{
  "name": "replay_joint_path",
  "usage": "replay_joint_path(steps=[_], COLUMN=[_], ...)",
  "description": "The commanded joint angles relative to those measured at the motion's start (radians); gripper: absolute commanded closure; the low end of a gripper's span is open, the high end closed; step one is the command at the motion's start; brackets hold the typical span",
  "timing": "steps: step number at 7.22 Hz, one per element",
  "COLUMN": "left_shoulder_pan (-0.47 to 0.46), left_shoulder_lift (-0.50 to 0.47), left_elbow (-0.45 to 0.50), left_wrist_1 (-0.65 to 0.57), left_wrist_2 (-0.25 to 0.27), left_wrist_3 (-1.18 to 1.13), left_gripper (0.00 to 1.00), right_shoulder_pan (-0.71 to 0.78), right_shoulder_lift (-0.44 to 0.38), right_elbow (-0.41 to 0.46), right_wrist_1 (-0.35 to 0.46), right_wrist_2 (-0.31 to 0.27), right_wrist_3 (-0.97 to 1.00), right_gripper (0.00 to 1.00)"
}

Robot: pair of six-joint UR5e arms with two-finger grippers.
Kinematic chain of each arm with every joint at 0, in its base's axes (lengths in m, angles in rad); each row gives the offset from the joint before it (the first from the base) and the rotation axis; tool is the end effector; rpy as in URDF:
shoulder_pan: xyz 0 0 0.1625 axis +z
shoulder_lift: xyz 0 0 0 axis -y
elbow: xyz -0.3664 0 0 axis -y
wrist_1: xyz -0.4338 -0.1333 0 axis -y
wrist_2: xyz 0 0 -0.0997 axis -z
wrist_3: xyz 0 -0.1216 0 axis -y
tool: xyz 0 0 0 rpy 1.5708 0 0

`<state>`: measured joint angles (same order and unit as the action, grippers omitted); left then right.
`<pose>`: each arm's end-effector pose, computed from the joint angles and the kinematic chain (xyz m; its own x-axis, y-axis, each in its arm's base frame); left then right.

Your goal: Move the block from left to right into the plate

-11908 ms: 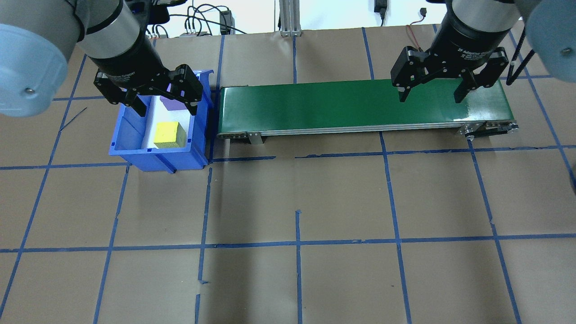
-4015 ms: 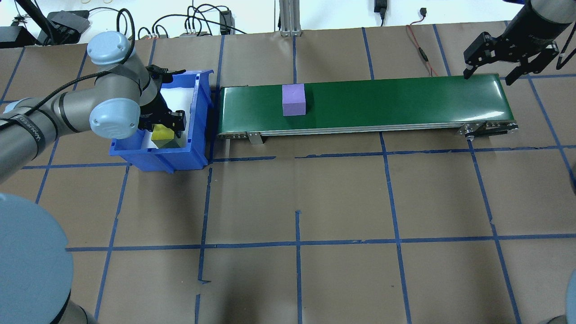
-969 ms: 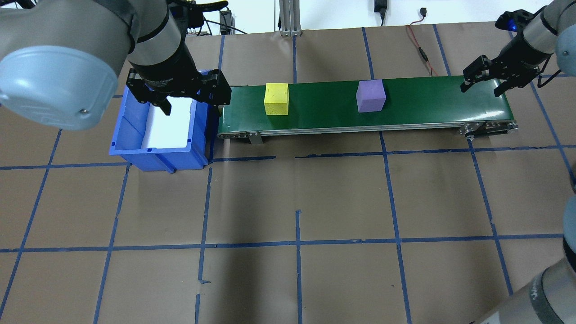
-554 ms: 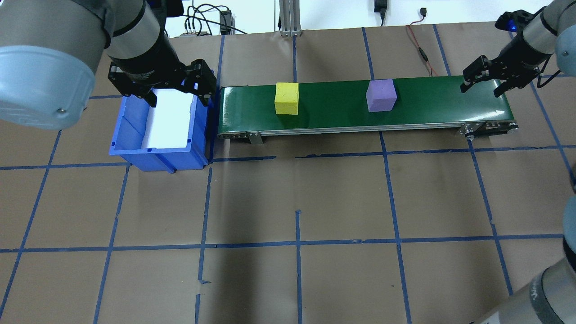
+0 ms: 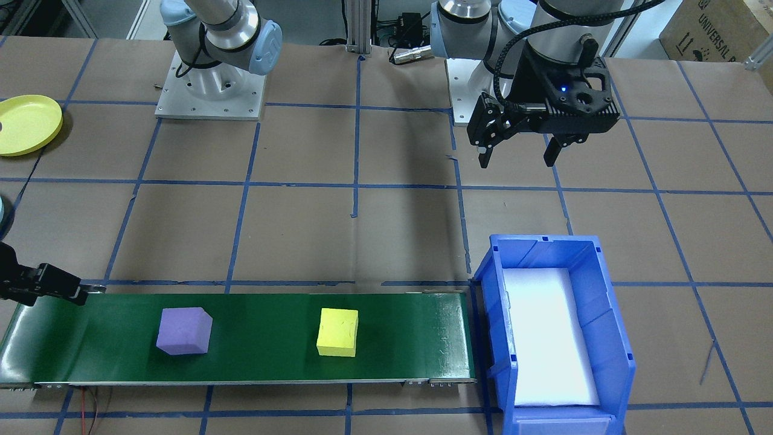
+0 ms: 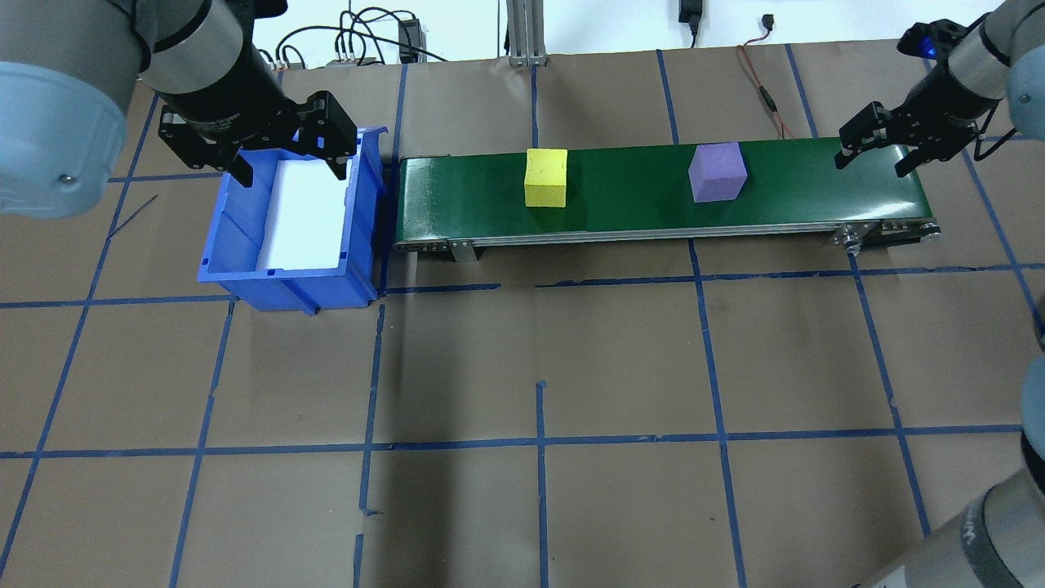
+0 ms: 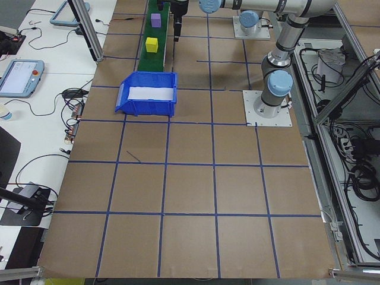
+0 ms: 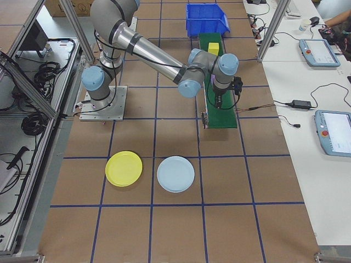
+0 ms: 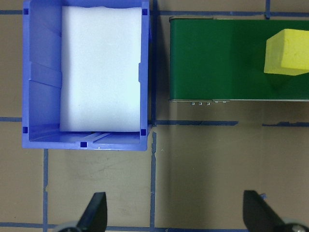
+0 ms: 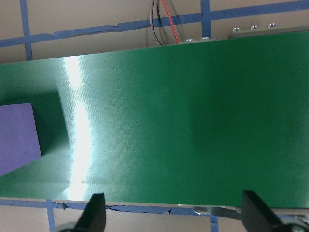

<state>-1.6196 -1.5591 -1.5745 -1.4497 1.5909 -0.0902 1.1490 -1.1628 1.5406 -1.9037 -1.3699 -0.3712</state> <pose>-0.1572 -0.5370 0.4246 -0.9990 -0.0432 -0.0083 -0.0418 0.9906 -0.1300 -0.1194 -0.6510 0.2153 -0.9781 0.0508 -0.2020 0.0582 0.9978 -0.0305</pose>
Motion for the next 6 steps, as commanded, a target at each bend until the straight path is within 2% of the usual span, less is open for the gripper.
replay_joint_path(steps=[1,6], left_shoulder_pan=[0.0,0.0], left_shoulder_lift=[0.002,0.007], left_elbow=[-0.004,-0.004], left_wrist_1=[0.003,0.003], left_wrist_2=[0.0,-0.002], left_wrist_3=[0.001,0.0], left_gripper=[0.0,0.0], right_shoulder_pan=[0.0,0.0], right_shoulder_lift=[0.0,-0.003], right_elbow=[0.001,0.021], right_wrist_1=[-0.002,-0.021], right_wrist_2=[0.0,0.0], right_wrist_3=[0.0,0.003], right_gripper=[0.0,0.0])
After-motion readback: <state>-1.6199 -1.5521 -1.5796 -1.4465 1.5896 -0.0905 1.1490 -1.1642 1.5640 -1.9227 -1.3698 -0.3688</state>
